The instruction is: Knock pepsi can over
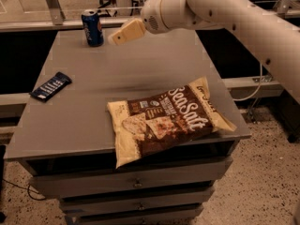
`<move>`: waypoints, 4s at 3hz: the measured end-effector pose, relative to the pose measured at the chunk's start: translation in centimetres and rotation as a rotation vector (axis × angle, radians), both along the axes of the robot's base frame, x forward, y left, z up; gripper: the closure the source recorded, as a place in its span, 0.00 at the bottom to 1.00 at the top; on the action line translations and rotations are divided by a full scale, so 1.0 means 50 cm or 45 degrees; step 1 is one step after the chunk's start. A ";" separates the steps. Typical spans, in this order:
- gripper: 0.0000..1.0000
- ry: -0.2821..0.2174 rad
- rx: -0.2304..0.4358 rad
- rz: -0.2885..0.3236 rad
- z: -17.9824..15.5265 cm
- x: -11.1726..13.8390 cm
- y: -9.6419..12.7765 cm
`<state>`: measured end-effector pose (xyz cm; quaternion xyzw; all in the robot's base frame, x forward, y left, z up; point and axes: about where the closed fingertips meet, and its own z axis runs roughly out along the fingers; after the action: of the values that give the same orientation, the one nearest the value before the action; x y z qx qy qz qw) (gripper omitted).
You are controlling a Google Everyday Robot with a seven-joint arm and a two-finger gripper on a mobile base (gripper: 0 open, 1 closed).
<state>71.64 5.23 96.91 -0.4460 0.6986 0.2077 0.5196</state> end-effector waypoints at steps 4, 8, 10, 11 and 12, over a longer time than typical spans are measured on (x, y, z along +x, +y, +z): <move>0.00 0.048 -0.101 -0.126 -0.134 0.229 0.159; 0.00 0.055 -0.024 -0.031 -0.121 0.291 0.321; 0.40 0.073 -0.036 -0.017 -0.132 0.298 0.356; 0.64 0.079 -0.036 -0.039 -0.140 0.297 0.335; 0.87 0.057 -0.033 -0.061 -0.128 0.278 0.280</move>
Offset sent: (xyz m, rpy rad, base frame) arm 0.1122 0.0735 -0.0763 -0.2373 0.0515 -0.1050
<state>85.56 19.25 90.54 -0.4311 0.7230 0.1960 0.5030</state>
